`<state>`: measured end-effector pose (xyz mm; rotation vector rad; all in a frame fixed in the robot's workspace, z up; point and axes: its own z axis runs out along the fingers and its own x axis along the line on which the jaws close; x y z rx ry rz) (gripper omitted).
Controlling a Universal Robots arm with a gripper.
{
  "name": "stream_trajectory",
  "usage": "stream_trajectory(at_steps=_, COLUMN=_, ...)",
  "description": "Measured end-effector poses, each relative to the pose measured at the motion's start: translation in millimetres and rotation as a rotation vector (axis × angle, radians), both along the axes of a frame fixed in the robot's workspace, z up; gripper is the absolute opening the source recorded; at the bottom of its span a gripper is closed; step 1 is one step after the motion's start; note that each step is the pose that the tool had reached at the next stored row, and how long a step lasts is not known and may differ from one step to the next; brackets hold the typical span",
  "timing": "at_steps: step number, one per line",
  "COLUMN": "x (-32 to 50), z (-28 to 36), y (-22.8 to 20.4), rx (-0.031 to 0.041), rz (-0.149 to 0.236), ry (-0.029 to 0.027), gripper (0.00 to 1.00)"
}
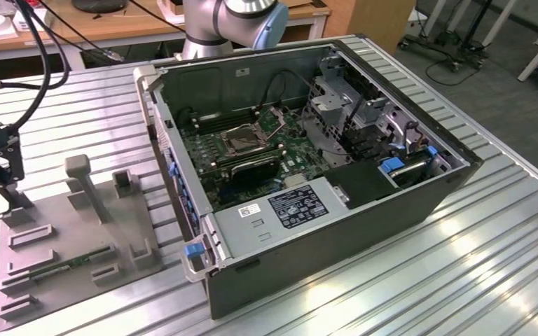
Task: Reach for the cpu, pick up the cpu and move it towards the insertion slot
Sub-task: 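Pick up the cpu and move it towards the insertion slot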
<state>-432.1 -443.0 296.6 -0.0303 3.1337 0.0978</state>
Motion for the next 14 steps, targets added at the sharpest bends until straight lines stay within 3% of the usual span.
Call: stream_trajectory(at_steps=14, x=0.0, z=5.3, y=0.1, rx=-0.0001, rz=0.000, ry=0.0000, gripper=0.54)
